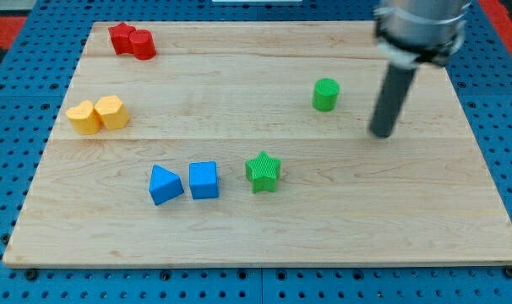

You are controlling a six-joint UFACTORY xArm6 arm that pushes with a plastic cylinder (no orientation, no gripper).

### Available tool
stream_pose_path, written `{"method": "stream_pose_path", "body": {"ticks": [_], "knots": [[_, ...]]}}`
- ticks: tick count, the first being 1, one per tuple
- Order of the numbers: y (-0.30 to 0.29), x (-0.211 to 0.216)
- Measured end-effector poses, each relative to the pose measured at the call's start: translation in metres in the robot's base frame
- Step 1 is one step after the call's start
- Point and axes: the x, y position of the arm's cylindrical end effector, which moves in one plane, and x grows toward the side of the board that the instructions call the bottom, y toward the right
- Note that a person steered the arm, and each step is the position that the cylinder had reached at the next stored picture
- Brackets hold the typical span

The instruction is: Move the green circle slightly downwards

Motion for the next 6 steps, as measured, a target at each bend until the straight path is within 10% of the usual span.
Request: {"method": "stream_pose_path", "body": {"ticks": [2,5,6], "knots": [[-0.079,-0.088],[-0.09,0.034],[-0.07,0.0]]}}
